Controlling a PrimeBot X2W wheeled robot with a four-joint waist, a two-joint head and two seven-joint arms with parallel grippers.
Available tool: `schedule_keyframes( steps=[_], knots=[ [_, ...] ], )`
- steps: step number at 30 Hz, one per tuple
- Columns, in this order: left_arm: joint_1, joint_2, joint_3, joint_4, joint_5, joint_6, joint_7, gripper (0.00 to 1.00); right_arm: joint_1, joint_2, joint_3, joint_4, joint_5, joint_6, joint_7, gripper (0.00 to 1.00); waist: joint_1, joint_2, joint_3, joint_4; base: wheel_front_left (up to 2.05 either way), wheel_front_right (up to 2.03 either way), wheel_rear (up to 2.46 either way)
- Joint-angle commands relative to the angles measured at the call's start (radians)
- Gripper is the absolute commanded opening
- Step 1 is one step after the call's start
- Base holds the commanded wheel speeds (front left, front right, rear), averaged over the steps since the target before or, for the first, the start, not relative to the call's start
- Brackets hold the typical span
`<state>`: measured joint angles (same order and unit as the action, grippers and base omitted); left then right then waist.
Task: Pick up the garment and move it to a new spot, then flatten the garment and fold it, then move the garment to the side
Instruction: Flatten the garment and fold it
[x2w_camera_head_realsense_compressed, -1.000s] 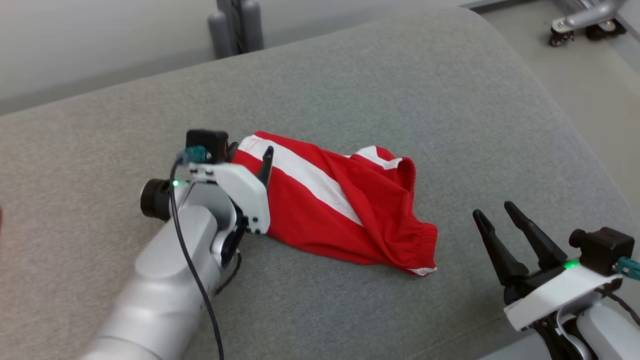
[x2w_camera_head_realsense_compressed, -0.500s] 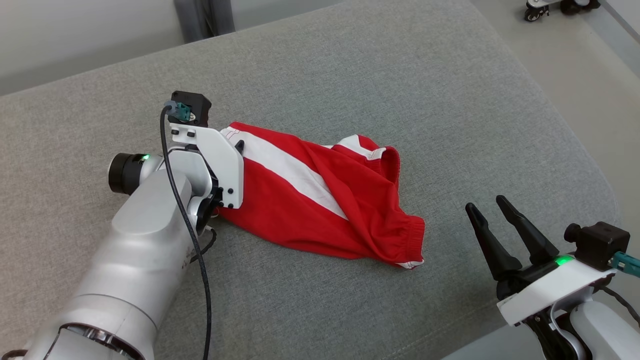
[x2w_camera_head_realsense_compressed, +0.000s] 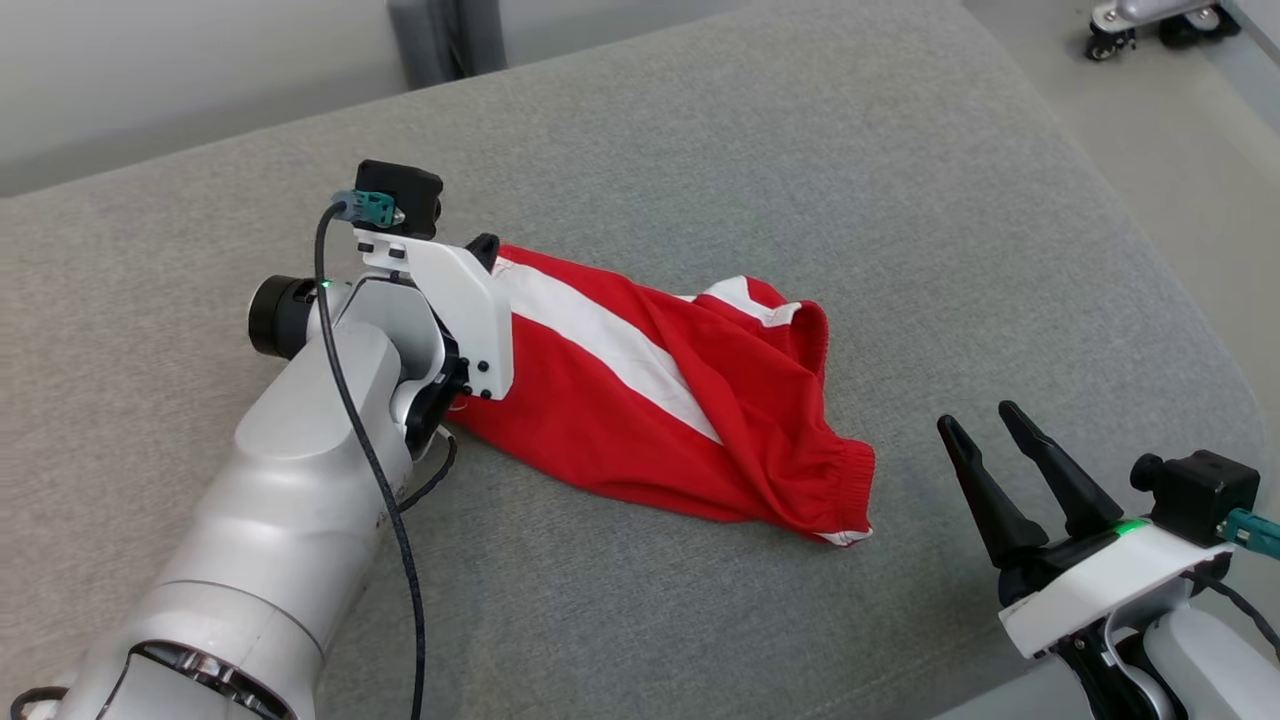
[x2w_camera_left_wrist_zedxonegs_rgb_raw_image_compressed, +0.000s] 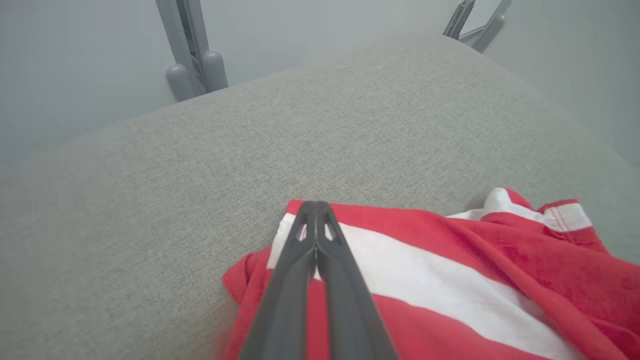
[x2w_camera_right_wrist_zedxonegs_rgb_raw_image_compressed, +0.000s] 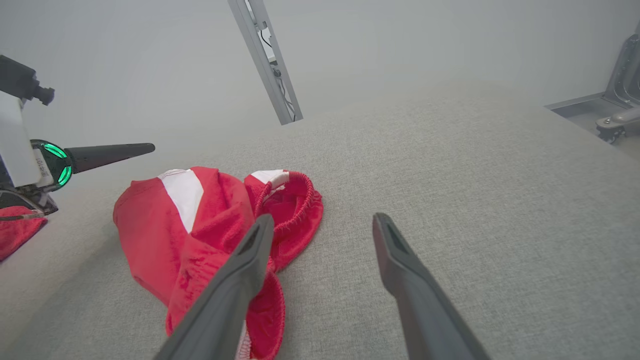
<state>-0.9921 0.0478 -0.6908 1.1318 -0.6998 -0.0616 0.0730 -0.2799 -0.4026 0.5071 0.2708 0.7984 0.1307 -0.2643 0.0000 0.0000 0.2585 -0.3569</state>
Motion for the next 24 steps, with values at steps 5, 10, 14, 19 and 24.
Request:
schedule_keyframes(
  steps=[5, 10, 14, 19, 24],
  knots=[
    [0.011, 0.005, -0.012, -0.004, -0.028, -0.013, -0.050, 0.00, 0.016, -0.009, -0.001, 0.005, -0.020, 0.000, 0.000, 1.00, 0.0000, 0.0000, -0.052, 0.055, 0.00, 0.00, 0.00],
    [0.025, 0.005, -0.009, -0.011, -0.039, -0.024, -0.151, 0.00, 0.026, -0.003, -0.025, -0.009, -0.036, 0.000, 0.000, 1.00, 0.0000, 0.0000, -0.097, 0.099, 0.00, 0.00, 0.00],
    [0.056, 0.009, 0.010, -0.032, -0.051, -0.029, -0.267, 0.00, 0.048, 0.001, -0.067, -0.017, -0.058, 0.000, 0.000, 1.00, 0.0000, 0.0000, -0.137, 0.149, 0.00, 0.00, 0.00],
    [0.156, 0.044, 0.062, -0.112, -0.058, -0.013, -0.334, 0.00, 0.089, 0.017, -0.127, -0.025, -0.099, 0.000, 0.000, 1.00, 0.0000, 0.0000, -0.192, 0.210, 0.00, 0.00, 0.00],
    [0.372, 0.101, 0.190, -0.397, 0.016, 0.050, -0.337, 0.00, 0.131, 0.036, -0.178, -0.030, -0.137, 0.000, 0.000, 1.00, 0.0000, 0.0000, -0.239, 0.262, 0.00, 0.00, 0.00]
  ],
)
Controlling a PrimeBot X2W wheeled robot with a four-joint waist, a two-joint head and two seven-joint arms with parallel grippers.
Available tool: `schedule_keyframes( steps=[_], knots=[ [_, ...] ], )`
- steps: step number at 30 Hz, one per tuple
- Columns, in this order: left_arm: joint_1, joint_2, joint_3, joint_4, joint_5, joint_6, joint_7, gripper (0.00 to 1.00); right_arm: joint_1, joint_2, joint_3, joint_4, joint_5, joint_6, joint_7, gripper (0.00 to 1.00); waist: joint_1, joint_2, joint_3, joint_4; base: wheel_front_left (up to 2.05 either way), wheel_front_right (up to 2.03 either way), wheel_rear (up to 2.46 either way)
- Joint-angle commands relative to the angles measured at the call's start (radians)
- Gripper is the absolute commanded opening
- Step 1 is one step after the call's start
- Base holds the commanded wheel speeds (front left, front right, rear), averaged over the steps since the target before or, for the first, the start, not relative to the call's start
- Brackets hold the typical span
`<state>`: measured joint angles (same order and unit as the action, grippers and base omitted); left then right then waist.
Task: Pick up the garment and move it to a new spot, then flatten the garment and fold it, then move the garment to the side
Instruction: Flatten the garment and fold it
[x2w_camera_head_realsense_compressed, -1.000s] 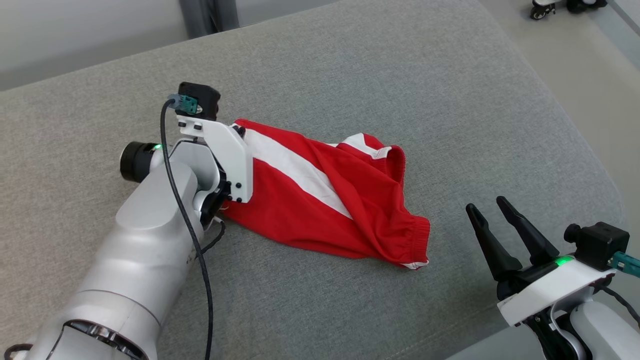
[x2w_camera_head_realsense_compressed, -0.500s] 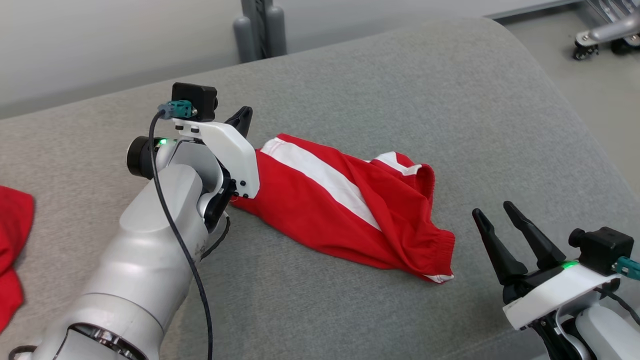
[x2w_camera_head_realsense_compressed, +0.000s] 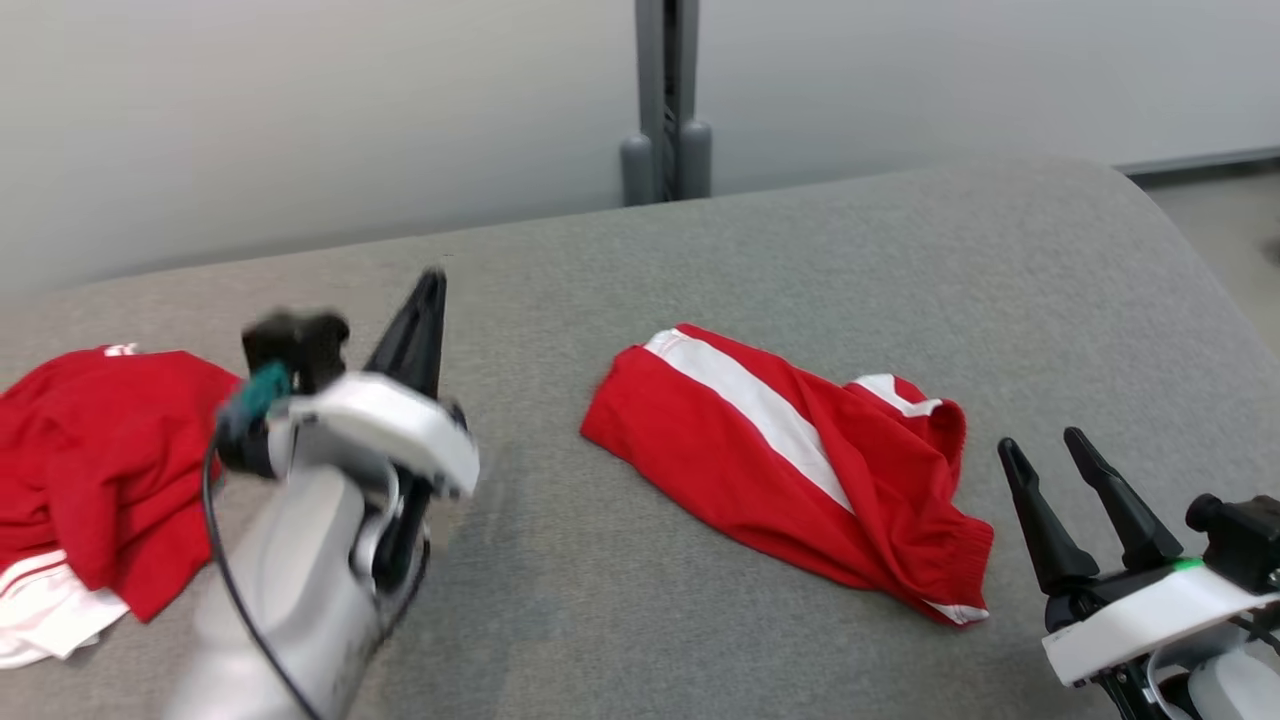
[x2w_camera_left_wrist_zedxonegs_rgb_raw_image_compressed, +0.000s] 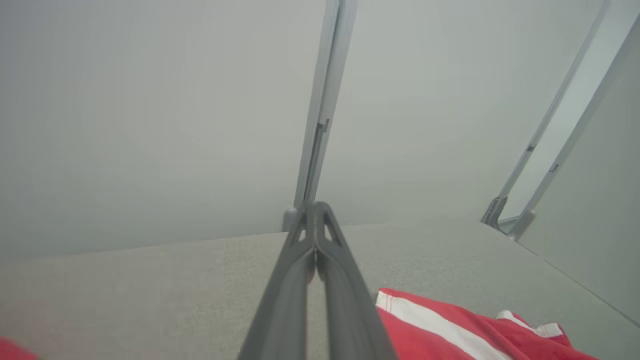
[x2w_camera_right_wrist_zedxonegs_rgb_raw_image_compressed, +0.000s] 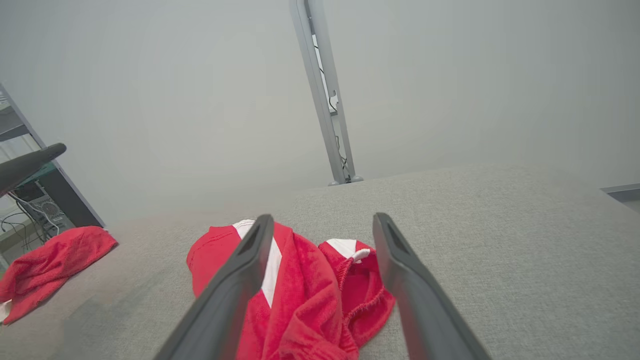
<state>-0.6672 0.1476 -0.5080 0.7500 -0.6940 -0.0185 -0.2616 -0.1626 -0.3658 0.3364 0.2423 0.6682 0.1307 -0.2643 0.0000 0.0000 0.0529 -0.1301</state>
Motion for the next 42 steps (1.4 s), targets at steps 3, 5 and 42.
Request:
schedule_keyframes(
  steps=[3, 5, 42],
  knots=[
    [0.195, -0.009, 0.085, -0.173, 0.039, 0.005, -0.003, 0.00, 0.033, 0.008, -0.036, -0.002, -0.024, 0.000, 0.000, 1.00, 0.0000, 0.0000, -0.052, 0.067, 0.00, 0.00, 0.00],
    [0.281, -0.015, 0.126, -0.251, 0.072, -0.001, -0.003, 0.00, 0.045, 0.013, -0.052, -0.001, -0.036, 0.000, 0.000, 1.00, 0.0000, 0.0000, -0.061, 0.087, 0.00, 0.00, 0.00],
    [0.541, -0.095, 0.003, -0.447, 0.186, 0.086, -0.003, 1.00, -0.246, -0.093, 0.259, 0.379, 0.127, 0.000, 0.002, 1.00, 0.0000, 0.0000, 0.011, 0.371, 0.00, 0.00, 0.00]
  ],
)
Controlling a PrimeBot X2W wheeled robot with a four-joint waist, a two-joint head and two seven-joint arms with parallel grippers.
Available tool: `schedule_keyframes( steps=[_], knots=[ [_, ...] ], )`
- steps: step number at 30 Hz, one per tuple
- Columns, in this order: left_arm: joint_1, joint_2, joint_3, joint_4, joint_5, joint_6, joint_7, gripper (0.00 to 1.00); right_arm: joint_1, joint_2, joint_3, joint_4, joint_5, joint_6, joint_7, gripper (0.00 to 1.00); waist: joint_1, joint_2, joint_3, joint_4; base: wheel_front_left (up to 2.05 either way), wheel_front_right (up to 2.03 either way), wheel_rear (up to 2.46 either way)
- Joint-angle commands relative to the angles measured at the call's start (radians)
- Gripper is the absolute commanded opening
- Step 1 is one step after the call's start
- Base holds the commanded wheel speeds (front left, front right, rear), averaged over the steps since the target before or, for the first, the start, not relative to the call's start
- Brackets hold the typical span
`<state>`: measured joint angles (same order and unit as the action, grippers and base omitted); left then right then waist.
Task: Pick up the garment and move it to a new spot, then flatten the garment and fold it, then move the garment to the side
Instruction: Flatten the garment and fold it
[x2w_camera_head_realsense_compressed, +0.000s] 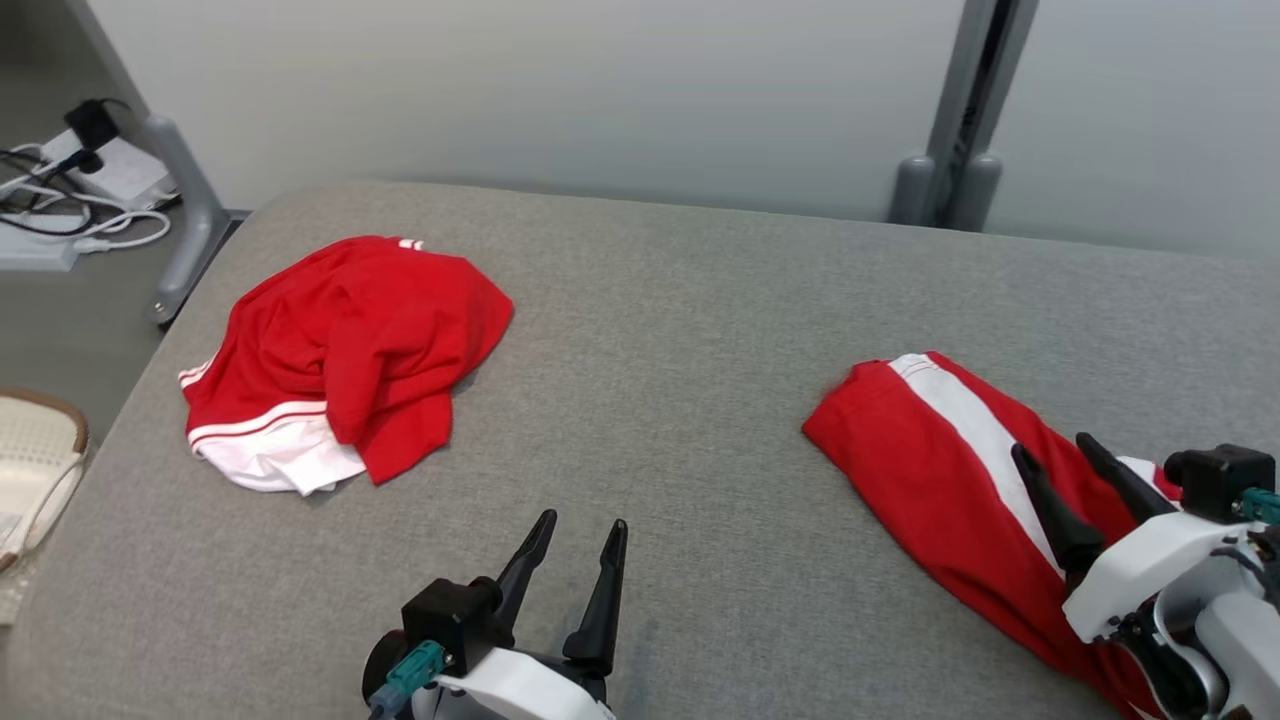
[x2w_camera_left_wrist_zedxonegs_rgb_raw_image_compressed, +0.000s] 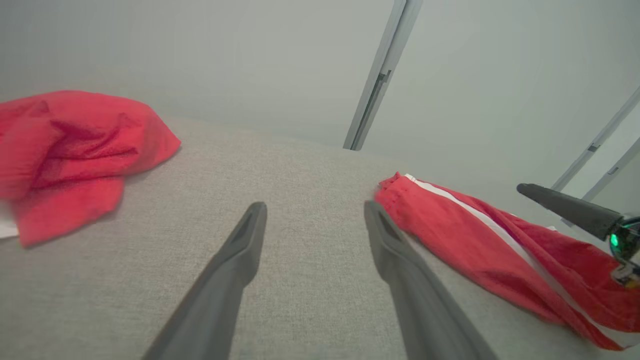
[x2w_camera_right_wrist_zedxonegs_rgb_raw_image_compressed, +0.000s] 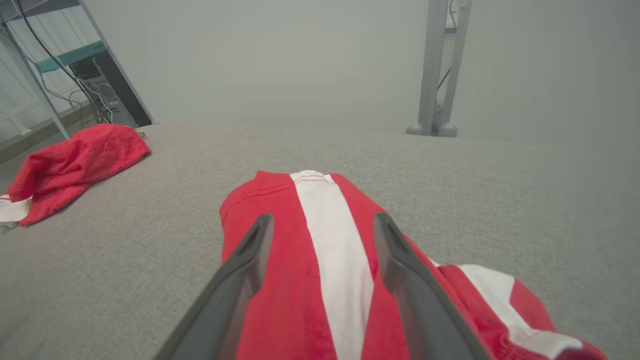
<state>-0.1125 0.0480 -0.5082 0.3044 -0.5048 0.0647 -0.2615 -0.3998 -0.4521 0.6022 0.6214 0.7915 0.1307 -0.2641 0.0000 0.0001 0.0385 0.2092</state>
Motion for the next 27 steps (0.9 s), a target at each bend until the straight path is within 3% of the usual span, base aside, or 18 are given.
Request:
schedule_keyframes(
  steps=[1, 7, 19, 20, 21, 27],
  knots=[
    [-0.018, 0.005, -0.006, -0.005, -0.007, 0.009, -0.003, 1.00, -0.029, -0.018, 0.014, 0.014, 0.016, 0.000, 0.001, 1.00, 0.0000, -0.0001, 0.032, 0.044, 0.00, 0.00, 0.00],
    [-0.026, 0.004, -0.041, -0.031, -0.022, 0.035, -0.003, 1.00, -0.122, -0.074, 0.147, 0.109, 0.112, 0.000, 0.007, 1.00, 0.0000, -0.0001, 0.064, 0.102, 0.00, 0.00, 0.00],
    [-0.031, 0.004, -0.064, -0.057, -0.064, 0.058, -0.004, 1.00, -0.200, -0.109, 0.325, 0.200, 0.241, 0.000, 0.056, 1.00, 0.0000, -0.0001, 0.096, 0.148, 0.00, 0.00, 0.00],
    [-0.031, 0.004, -0.066, -0.058, -0.068, 0.058, -0.004, 1.00, -0.204, -0.112, 0.340, 0.204, 0.250, 0.000, 0.061, 0.45, 0.0000, -0.0001, 0.096, 0.150, 0.00, 0.00, 0.00],
    [-0.031, 0.004, -0.067, -0.058, -0.068, 0.058, -0.004, 1.00, -0.210, -0.116, 0.352, 0.206, 0.258, 0.000, 0.061, 0.00, 0.0000, -0.0001, 0.096, 0.151, 0.00, 0.00, 0.00],
    [-0.034, 0.005, -0.067, -0.053, -0.065, 0.062, -0.004, 1.00, -0.232, -0.123, 0.409, 0.222, 0.314, 0.000, 0.040, 0.00, 0.0000, -0.0001, 0.095, 0.152, 0.00, 0.00, 0.00]
  ],
)
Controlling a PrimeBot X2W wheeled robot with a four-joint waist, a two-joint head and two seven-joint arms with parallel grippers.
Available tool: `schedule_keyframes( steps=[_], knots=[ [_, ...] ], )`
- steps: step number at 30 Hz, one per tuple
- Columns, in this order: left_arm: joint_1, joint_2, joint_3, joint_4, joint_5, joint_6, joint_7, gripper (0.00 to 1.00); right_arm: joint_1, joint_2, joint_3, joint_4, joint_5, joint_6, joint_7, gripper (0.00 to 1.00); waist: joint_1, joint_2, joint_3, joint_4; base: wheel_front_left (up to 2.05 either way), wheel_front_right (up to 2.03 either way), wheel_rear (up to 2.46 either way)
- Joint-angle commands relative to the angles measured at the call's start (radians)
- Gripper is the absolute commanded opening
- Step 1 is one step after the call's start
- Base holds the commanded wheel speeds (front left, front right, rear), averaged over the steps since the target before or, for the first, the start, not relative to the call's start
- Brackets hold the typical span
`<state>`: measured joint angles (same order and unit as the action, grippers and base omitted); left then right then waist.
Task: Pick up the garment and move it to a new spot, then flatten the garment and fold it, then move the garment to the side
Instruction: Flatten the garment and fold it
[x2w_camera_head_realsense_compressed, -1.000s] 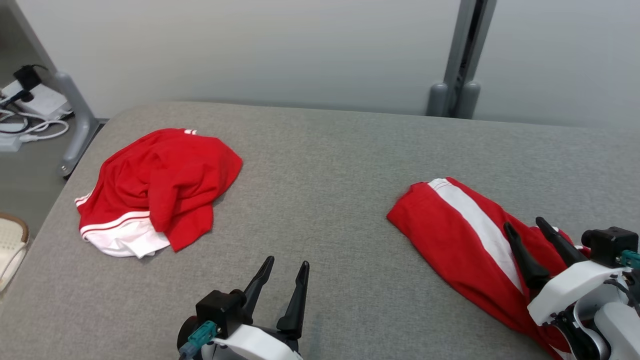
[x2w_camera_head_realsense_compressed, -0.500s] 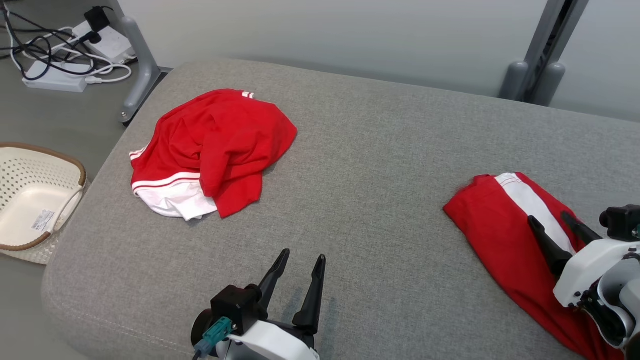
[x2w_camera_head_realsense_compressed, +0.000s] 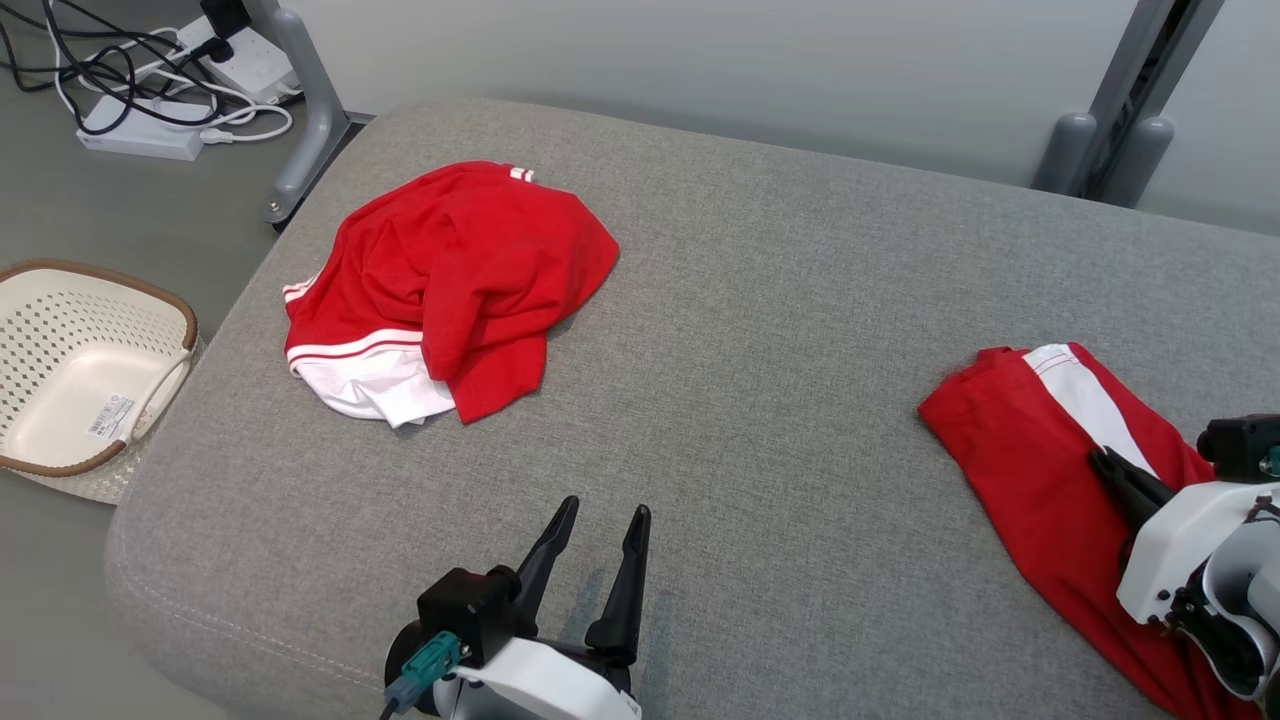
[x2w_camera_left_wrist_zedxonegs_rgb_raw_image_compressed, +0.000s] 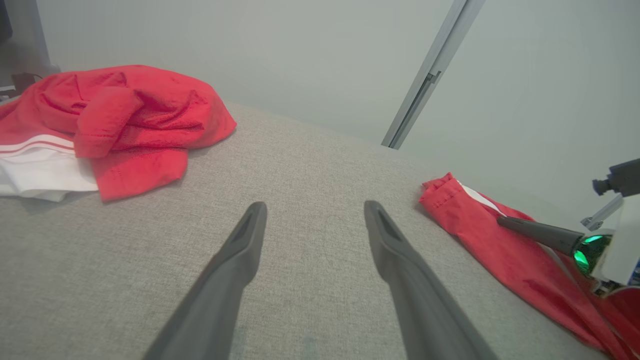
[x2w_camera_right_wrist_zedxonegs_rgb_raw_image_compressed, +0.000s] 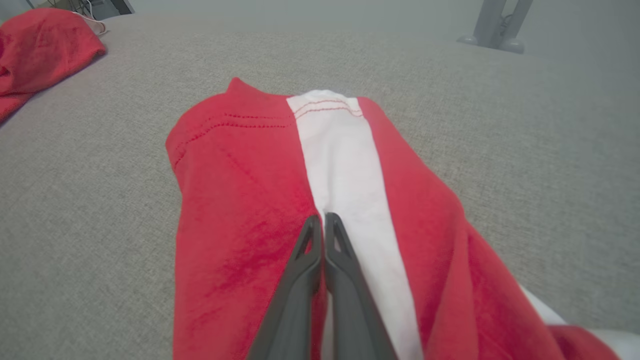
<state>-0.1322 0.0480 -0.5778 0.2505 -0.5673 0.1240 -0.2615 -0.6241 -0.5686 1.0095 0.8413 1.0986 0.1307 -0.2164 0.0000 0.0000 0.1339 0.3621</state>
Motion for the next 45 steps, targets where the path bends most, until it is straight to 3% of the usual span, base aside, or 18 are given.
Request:
schedule_keyframes(
  steps=[1, 10, 15, 21, 30, 36, 39, 45],
  knots=[
    [-0.015, 0.005, 0.004, 0.001, -0.003, 0.004, -0.004, 1.00, -0.012, -0.007, 0.011, 0.001, 0.013, 0.000, -0.012, 0.00, 0.0000, 0.0000, -0.002, -0.001, 0.00, 0.00, 0.00],
    [-0.009, 0.004, 0.018, 0.013, -0.008, -0.008, -0.004, 1.00, -0.060, 0.008, 0.044, -0.062, 0.056, 0.000, -0.048, 0.00, 0.0000, 0.0000, -0.038, -0.015, 0.00, 0.00, 0.00],
    [-0.002, 0.005, 0.035, 0.023, -0.002, -0.020, -0.004, 1.00, -0.094, 0.032, -0.007, -0.153, 0.059, 0.000, -0.050, 0.00, 0.0000, 0.0000, -0.071, -0.023, 0.00, 0.00, 0.00],
    [0.016, 0.005, 0.063, 0.045, 0.002, -0.041, -0.004, 1.00, -0.119, 0.078, -0.110, -0.293, 0.032, 0.000, -0.051, 0.00, 0.0000, 0.0000, -0.120, -0.032, 0.00, 0.00, 0.00],
    [0.041, 0.005, 0.109, 0.064, 0.013, -0.067, -0.004, 1.00, -0.101, 0.100, -0.406, -0.493, 0.078, 0.000, -0.050, 0.00, 0.0000, 0.0000, -0.159, -0.061, 0.00, 0.00, 0.00],
    [0.039, 0.004, 0.104, 0.060, 0.014, -0.070, -0.004, 1.00, 0.006, 0.073, -0.516, -0.414, 0.108, 0.000, -0.048, 0.00, 0.0000, 0.0000, -0.153, -0.079, 0.00, 0.00, 0.00],
    [0.034, 0.005, 0.099, 0.058, 0.014, -0.067, -0.004, 1.00, 0.089, 0.039, -0.512, -0.307, 0.135, 0.000, -0.048, 0.00, 0.0000, 0.0000, -0.145, -0.087, 0.00, 0.00, 0.00],
    [0.022, 0.005, 0.090, 0.053, 0.019, -0.055, -0.004, 1.00, 0.216, 0.038, -0.497, -0.075, 0.207, 0.000, -0.047, 0.00, 0.0000, 0.0000, -0.115, -0.108, 0.00, 0.00, 0.00]
  ],
)
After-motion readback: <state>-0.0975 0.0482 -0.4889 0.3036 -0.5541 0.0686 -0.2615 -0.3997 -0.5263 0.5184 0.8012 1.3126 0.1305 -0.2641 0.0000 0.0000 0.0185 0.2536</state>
